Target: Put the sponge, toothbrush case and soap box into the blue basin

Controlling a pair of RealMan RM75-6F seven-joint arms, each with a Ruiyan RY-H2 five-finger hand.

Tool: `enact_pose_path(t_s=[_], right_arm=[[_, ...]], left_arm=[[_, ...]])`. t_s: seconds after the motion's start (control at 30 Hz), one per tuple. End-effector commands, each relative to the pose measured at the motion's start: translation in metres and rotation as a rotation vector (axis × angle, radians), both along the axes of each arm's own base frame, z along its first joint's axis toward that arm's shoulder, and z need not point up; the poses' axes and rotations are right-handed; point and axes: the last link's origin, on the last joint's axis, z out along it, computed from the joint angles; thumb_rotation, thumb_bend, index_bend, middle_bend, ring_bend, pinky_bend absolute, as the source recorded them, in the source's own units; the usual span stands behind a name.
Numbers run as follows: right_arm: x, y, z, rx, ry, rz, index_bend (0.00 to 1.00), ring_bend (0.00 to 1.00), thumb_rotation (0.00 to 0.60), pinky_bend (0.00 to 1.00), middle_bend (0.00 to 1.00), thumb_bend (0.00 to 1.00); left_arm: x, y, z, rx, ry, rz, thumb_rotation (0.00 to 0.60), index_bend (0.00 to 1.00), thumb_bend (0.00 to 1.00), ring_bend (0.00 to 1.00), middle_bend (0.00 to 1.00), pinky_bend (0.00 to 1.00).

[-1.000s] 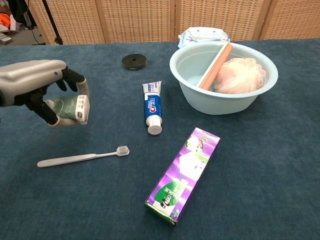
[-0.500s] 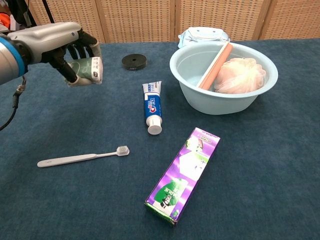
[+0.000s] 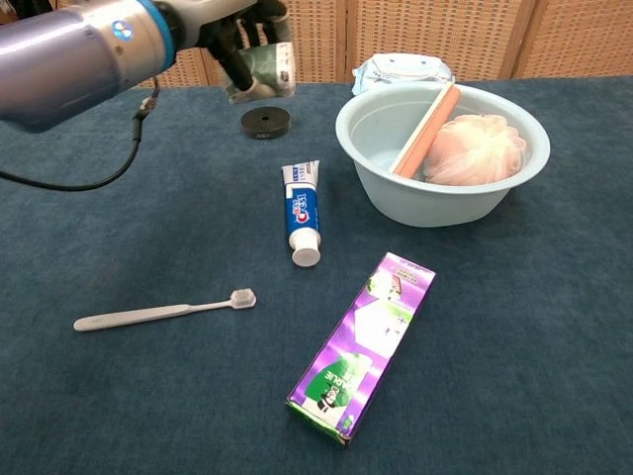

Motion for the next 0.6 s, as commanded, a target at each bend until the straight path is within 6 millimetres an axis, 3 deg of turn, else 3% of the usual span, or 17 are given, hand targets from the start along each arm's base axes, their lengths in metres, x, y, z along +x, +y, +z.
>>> enact_pose_path(t_s=[0.03,0.37,0.6], right_arm=[[-0.003,-0.001,0.0,0.002,-0.002,-0.011,0.0,0.0,0.6,0.02,0.0,0.1],[-0.009,-0.006,0.008,-0.024,-0.018,-0.027,0.0,0.0,0.6,0.02,0.0,0.1],[-0.013,-0.009,0.01,-0.035,-0.027,-0.041,0.0,0.0,0.6,0.02,0.0,0.1]], left_arm=[[0.03,0.015,-0.013,-0.015,-0.019,-0.024,0.6,0.89,0.44,0.38,0.47,0.35],[0.073,0.043,-0.044,-0.033,-0.05,-0.031,0.6,0.89,0.44,0.38,0.47,0.35],[0.093,0.042,-0.073,-0.077,-0.054,-0.047,0.6,0.89,0.43,0.38,0.47,0.35]])
